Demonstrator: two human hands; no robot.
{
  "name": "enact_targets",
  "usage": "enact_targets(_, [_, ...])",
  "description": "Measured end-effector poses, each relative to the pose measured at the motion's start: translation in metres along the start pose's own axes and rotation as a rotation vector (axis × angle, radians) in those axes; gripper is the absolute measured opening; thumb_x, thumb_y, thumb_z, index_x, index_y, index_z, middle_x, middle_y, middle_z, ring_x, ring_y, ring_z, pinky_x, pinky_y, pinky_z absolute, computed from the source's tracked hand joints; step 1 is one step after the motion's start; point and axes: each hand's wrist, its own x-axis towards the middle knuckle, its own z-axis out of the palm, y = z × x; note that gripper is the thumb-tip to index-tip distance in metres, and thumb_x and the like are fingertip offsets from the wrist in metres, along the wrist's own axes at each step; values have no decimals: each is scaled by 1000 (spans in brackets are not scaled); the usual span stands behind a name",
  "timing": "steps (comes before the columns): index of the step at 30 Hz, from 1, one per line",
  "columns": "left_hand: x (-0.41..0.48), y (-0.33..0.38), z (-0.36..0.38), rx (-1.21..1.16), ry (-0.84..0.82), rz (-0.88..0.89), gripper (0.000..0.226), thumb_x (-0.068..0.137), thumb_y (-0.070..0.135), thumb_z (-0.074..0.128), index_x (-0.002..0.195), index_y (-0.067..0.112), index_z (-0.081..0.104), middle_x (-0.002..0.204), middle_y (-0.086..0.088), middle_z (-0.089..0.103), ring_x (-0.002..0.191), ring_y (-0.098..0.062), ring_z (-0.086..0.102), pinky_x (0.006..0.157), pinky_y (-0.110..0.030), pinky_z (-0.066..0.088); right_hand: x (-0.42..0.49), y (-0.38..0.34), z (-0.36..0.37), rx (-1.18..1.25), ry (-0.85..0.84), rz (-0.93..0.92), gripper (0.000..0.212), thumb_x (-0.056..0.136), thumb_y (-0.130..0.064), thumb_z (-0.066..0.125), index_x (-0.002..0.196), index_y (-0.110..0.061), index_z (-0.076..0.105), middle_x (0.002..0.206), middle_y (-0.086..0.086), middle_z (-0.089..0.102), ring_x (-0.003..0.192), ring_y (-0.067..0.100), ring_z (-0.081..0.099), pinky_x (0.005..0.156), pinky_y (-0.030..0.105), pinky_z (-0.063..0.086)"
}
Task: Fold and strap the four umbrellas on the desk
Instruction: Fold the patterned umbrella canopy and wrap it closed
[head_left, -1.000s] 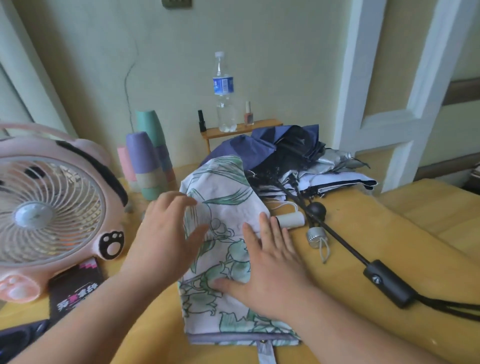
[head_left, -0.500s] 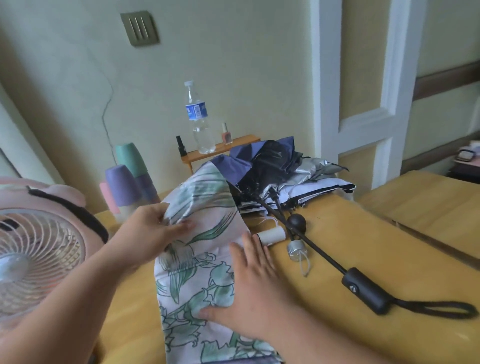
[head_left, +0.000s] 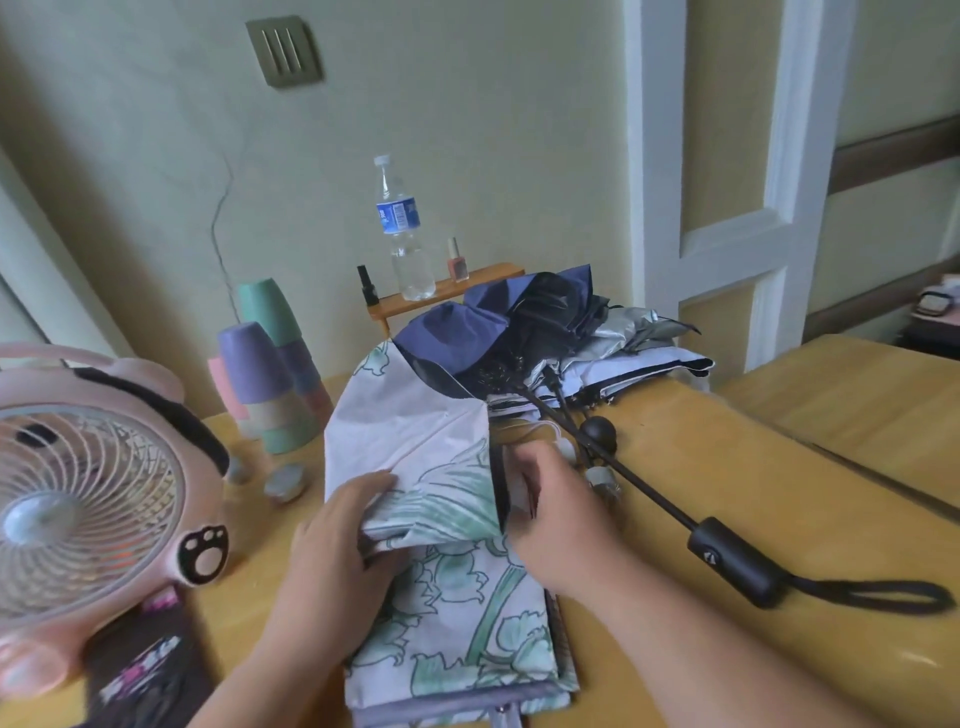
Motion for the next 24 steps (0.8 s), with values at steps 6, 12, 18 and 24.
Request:
enact_targets(6, [4,-3,-2,18,53,27,60,55,37,84,108,45,57,127,24,59,119,-15,60,97,-59,48,9,-5,-19,270,217,-24,45,95,9,47,120,-27,57,113,-16,64,106,-3,64,97,18,51])
enact_targets(12, [-1,-5,-3,-107,50,-30,43,70,3,83,84,38,62,132,24,55,123,-7,54,98,-19,43,13,-8,-21,147,40,-72,52,93,-1,58,132,-35,58,119,-23,62,112,-5,60,101,26,52])
enact_targets(18, [-7,0,-7,-328,60,-47,35,90,-4,68,108,26,65,128,15,65,113,17,54,88,3,36,9,-12,-23,-166,6,-220,22,87,-14,68,79,-32,58,83,-16,53,92,11,50,69,16,38])
enact_targets(24, [-9,7,-16,-358,110,-45,13,88,60,54,98,54,59,97,25,66,92,6,57,79,-13,42,7,-10,-28,-365,7,-204,28,90,-10,60,80,-33,48,79,-18,41,95,8,38,73,33,43])
